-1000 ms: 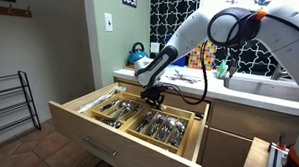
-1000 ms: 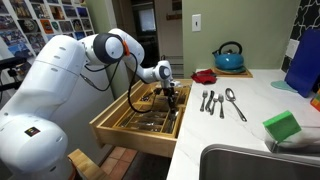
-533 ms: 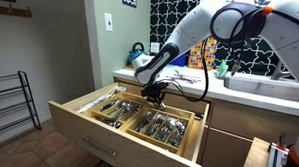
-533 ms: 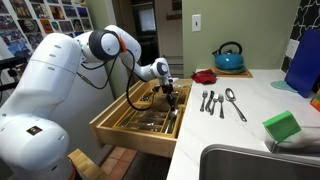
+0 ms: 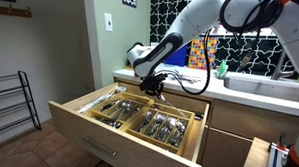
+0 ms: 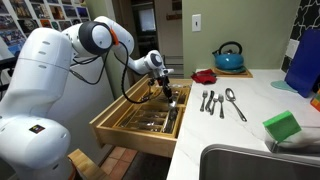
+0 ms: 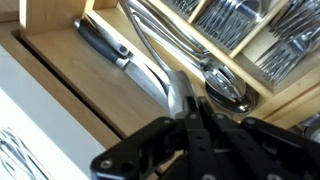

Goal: Remove a tablespoon from the right side of the drawer and put it on the counter

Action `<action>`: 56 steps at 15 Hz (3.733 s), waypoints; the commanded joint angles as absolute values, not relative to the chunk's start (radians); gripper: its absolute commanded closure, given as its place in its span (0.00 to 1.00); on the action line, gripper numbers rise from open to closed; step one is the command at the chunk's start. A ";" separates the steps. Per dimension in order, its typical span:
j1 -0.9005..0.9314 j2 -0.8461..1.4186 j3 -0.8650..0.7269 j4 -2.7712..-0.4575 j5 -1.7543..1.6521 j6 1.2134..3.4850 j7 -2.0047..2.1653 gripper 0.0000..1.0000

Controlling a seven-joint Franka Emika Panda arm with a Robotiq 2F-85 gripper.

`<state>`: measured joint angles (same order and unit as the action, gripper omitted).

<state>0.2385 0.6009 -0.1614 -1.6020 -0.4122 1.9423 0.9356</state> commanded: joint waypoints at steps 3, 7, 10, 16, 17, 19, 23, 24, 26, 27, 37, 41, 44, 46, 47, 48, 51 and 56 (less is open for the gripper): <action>0.270 0.530 -0.140 -1.621 -0.518 1.873 0.917 0.94; 0.285 0.537 -0.131 -1.548 -0.573 1.711 0.908 0.94; 0.283 0.555 -0.116 -1.484 -0.620 1.604 0.878 0.94; 0.266 0.579 -0.101 -1.411 -0.746 1.520 0.798 0.94; 0.258 0.584 -0.103 -1.406 -0.773 1.523 0.772 0.94; 0.237 0.589 -0.102 -1.404 -0.810 1.544 0.728 0.94; 0.186 0.601 -0.101 -1.405 -0.849 1.585 0.677 0.94; 0.170 0.605 -0.101 -1.406 -0.846 1.607 0.677 0.94; 0.144 0.608 -0.104 -1.414 -0.836 1.648 0.678 0.94; 0.128 0.606 -0.102 -1.421 -0.825 1.673 0.673 0.94; 0.082 0.635 -0.108 -1.405 -0.762 1.715 0.681 0.94; 0.085 0.651 -0.116 -1.385 -0.720 1.716 0.693 0.94; 0.087 0.659 -0.122 -1.379 -0.712 1.722 0.695 0.94; 0.086 0.665 -0.127 -1.372 -0.712 1.720 0.697 0.94; 0.085 0.668 -0.128 -1.367 -0.709 1.721 0.696 0.94; 0.083 0.670 -0.130 -1.364 -0.707 1.722 0.697 0.94; 0.082 0.674 -0.136 -1.358 -0.703 1.722 0.699 0.94; 0.082 0.684 -0.145 -1.341 -0.696 1.718 0.708 0.68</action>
